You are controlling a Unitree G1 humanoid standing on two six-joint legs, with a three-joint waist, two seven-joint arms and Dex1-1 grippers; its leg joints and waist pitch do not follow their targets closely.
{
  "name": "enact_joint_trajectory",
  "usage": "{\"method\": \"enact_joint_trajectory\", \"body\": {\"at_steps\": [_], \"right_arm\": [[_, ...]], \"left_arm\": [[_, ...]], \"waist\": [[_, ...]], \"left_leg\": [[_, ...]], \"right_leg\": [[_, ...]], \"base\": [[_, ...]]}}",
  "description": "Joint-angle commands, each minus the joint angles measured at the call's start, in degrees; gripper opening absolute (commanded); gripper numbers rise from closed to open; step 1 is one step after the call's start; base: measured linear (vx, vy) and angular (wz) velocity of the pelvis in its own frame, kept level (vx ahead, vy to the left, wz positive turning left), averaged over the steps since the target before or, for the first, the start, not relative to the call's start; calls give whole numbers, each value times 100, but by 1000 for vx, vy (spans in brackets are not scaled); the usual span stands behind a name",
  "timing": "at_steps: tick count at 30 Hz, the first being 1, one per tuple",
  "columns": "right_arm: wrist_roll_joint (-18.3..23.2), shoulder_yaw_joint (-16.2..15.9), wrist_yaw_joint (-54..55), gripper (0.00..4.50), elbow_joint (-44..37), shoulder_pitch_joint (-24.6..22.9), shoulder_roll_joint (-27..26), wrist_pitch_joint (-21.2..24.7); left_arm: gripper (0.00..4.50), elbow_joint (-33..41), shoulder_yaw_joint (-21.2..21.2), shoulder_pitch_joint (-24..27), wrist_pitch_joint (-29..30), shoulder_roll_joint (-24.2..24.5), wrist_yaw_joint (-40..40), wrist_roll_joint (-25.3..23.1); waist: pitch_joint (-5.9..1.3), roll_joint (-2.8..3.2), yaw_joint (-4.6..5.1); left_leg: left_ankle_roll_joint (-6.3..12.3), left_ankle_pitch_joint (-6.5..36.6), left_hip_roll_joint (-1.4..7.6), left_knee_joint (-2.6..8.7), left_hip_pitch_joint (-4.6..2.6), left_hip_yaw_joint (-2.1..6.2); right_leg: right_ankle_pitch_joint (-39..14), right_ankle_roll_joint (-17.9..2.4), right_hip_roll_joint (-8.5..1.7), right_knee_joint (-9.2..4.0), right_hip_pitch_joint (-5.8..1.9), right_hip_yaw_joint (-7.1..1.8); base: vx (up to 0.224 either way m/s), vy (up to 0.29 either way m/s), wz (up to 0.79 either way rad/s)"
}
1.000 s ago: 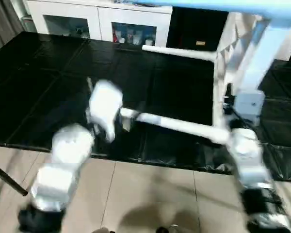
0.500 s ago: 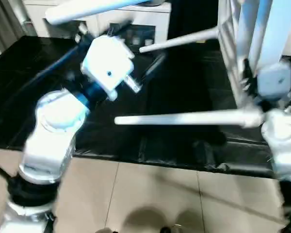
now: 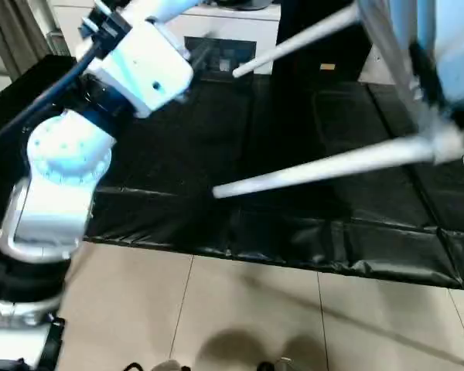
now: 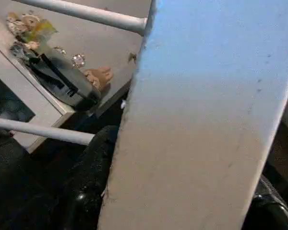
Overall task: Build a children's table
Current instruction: Flip table
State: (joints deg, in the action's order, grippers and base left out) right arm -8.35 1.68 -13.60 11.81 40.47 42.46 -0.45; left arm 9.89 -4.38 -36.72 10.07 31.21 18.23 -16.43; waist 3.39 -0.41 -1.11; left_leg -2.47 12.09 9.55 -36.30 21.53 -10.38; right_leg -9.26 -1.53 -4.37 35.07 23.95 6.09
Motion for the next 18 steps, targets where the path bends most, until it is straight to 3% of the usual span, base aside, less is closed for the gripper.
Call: {"method": "enact_joint_trajectory", "body": {"at_steps": [1, 7, 12, 13, 18], "right_arm": [[-903, -408, -281, 203, -162, 47, 350, -459], [-806, -692, -939, 203, 220, 810, 595, -483], [-855, -1056, -1763, 203, 857, 1917, 700, -647], [-936, -1176, -1949, 203, 1132, 2288, 673, -752], [-1054, -1569, -2531, 203, 2080, 3230, 491, -995]], "left_arm": [[450, -106, 6, -128, 4, 39, -28, -58], [450, -472, -157, -275, 35, -69, 4, -108], [450, -382, -246, -303, 217, -290, 82, -47], [450, -408, -254, -302, 237, -338, 101, -2], [450, -436, -192, -276, 314, -454, 82, 92]], "waist": [[-410, -185, 3], [-429, -209, -48], [-458, -198, -79], [-464, -226, -55], [-425, -249, -49]], "left_leg": [[462, 824, 270, 354, -21, 111], [598, 573, 301, 332, -10, 98], [752, 323, 324, 300, 14, 94], [800, 284, 319, 281, 42, 87], [681, 558, 340, 264, 45, 88]], "right_leg": [[-2279, -464, -371, -467, -301, -316], [-1716, -860, -401, -384, -324, -341], [-1210, -1175, -408, -303, -334, -348], [-1131, -1212, -396, -285, -332, -344], [-1513, -1206, -395, -317, -274, -338]], "base": [[0, 0, 0], [0, 0, 0], [0, 0, 0], [0, 0, 0], [0, 0, 0]]}}
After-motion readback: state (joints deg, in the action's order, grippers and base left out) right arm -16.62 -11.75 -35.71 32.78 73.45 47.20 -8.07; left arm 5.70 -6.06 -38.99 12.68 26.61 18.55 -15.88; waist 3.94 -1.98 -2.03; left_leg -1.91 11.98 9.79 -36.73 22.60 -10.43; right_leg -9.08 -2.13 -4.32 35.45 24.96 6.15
